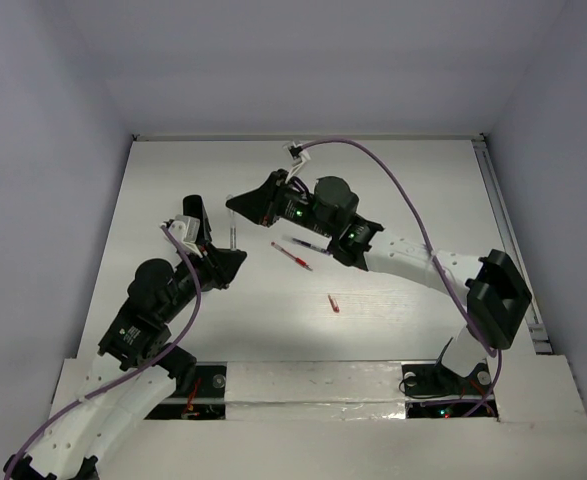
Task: Sort the stationery into containers
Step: Close the pen cap on the pen.
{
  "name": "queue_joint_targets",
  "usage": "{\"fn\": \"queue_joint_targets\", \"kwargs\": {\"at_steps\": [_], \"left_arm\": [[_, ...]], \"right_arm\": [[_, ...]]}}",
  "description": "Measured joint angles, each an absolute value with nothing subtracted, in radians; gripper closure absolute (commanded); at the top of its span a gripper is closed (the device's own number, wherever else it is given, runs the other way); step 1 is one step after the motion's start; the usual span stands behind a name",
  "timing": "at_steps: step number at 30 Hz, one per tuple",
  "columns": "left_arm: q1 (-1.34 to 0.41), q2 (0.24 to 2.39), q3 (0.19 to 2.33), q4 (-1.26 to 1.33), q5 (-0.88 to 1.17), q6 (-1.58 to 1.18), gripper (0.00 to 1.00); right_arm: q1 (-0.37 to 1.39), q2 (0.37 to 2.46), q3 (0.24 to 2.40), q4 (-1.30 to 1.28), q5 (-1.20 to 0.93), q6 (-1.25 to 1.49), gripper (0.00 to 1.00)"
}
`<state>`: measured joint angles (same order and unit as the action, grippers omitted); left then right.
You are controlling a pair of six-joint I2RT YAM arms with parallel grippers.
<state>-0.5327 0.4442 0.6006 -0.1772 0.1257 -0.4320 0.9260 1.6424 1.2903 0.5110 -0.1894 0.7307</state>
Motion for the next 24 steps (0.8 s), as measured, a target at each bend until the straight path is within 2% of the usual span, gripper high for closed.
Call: {"fn": "queue_joint_targets", "kwargs": {"at_steps": [24], "left_arm": [[-0.533,0.428,0.601,-0.211,0.103,-0.440,1.00]], "right_arm": [[0.955,1.642,1.212,0.613,-0.162,0.761,1.00]]}}
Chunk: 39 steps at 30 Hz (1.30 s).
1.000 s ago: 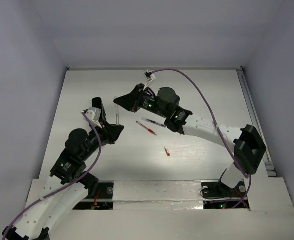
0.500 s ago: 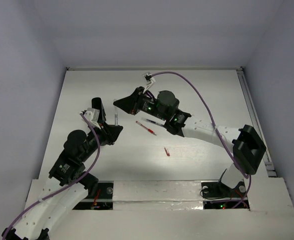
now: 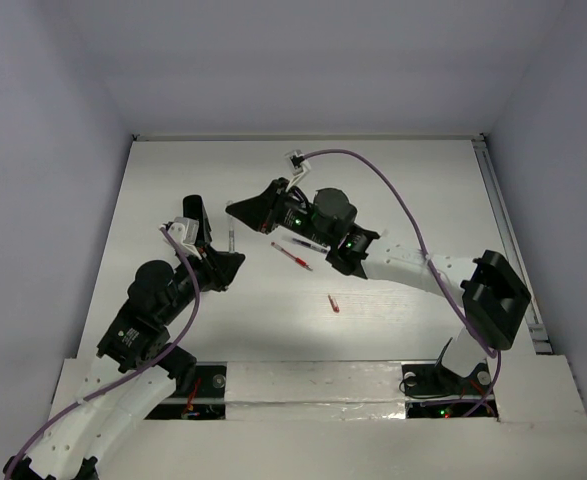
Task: Sort the stationery into containers
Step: Close the pen cap on the pen.
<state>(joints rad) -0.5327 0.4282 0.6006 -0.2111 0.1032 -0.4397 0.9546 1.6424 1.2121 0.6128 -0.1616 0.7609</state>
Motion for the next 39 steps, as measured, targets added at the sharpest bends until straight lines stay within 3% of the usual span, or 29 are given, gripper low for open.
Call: {"fn": "queue_joint_targets", "kwargs": {"at_steps": [39], "left_arm": [[-0.533,0.413,0.600,-0.228,0.100,-0.447,1.00]], "right_arm": [[0.980,1.642,1.179,0.654,-0.100,0.803,1.00]]}}
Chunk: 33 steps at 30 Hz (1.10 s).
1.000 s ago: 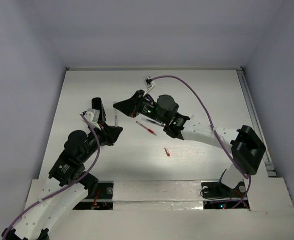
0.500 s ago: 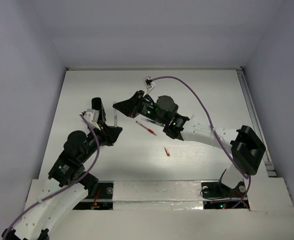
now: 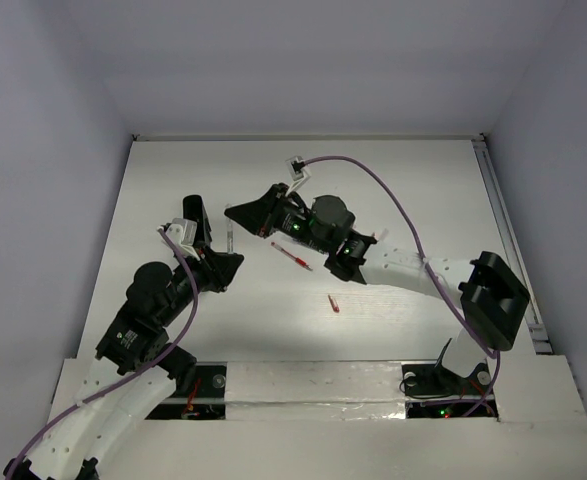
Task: Sort the stationery into containers
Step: Close the pen cap on the pen.
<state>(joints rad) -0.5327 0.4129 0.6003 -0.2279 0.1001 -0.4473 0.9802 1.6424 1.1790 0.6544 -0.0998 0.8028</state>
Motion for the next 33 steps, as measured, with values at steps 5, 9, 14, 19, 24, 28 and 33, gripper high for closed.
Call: {"fn": "queue_joint_targets", "kwargs": {"at_steps": [5,9,14,19,24,28,33], "left_arm": [[-0.533,0.413,0.600,-0.229,0.094,-0.447,1.00],[-0.533,0.413,0.600,-0.231,0.089,-0.447,1.00],[-0.533,0.417,0.600,-0.248,0.090,-0.447,1.00],[-0.537,0.418,0.600,-0.263,0.100,-0.446,1.00],[-0.538,0.418,0.600,-0.263,0.115,-0.447,1.00],[-0.545,0.422,0.600,-0.263,0.114,-0.445,1.00],[-0.549,0.458,0.602,-0.262,0.120,-0.437,1.00]], "right_arm": [[0.985,1.642,1.179,0.643,-0.083,0.811,1.00],[0.988,1.642,1.175,0.644,-0.081,0.815,1.00],[0.989,1.641,1.155,0.656,-0.078,0.816,1.00],[0.990,1.625,1.123,0.663,-0.074,0.817,1.00],[0.991,1.605,1.084,0.688,-0.064,0.822,1.00],[0.991,1.592,1.053,0.711,-0.055,0.827,1.00],[0.991,1.588,1.025,0.732,-0.038,0.830,1.00]]}}
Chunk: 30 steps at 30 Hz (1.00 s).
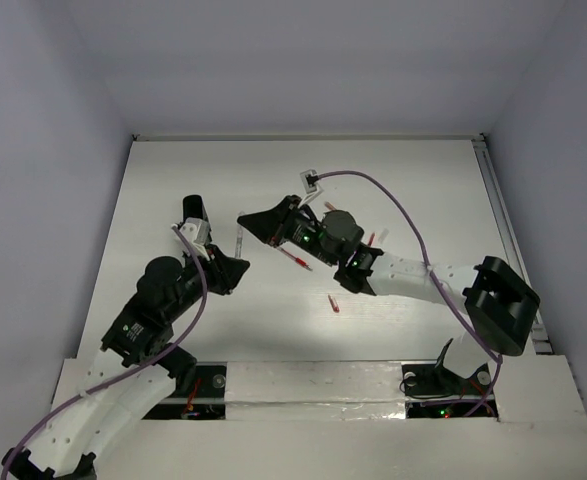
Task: Sort the stationery into containers
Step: Close the pen cap on the pen.
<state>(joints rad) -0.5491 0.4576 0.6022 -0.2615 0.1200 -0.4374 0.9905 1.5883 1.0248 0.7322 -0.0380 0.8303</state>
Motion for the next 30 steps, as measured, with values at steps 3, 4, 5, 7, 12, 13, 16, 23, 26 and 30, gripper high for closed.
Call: {"fn": "queue_joint_targets", "kwargs": {"at_steps": [3,4,5,7,12,13,16,23,26,30], "left_arm": [[-0.550,0.493,0.617,-0.267,0.123,-0.427,1.00],[-0.551,0.505,0.629,-0.272,0.124,-0.422,1.00],[-0.551,0.515,0.641,-0.281,0.124,-0.416,1.00],[-0.551,0.535,0.675,-0.300,0.124,-0.399,1.00],[-0.556,0.576,0.767,-0.370,0.120,-0.343,1.00],[-0.557,0.581,0.780,-0.381,0.120,-0.332,1.00],[-0.562,0.587,0.806,-0.408,0.121,-0.310,1.00],[-0.562,0.618,0.833,-0.424,0.134,-0.297,1.00],[-0.562,0.637,0.834,-0.412,0.134,-0.301,1.00],[-0.551,0.662,0.847,-0.319,0.078,-0.300,1.00]], "right_arm": [[0.991,1.588,1.008,0.749,-0.016,0.836,1.00],[0.991,1.588,1.001,0.762,-0.009,0.841,1.00],[0.990,1.588,0.996,0.776,-0.007,0.847,1.00],[0.988,1.588,0.985,0.813,-0.002,0.862,1.00],[0.983,1.583,0.950,0.907,-0.004,0.908,1.00],[0.983,1.580,0.944,0.920,-0.004,0.916,1.00],[0.982,1.575,0.927,0.949,-0.013,0.938,1.00],[0.971,1.575,0.907,0.977,-0.041,0.970,1.00],[0.971,1.577,0.907,0.973,-0.041,0.966,1.00],[1.003,1.580,0.903,0.928,-0.101,0.963,1.00]]}}
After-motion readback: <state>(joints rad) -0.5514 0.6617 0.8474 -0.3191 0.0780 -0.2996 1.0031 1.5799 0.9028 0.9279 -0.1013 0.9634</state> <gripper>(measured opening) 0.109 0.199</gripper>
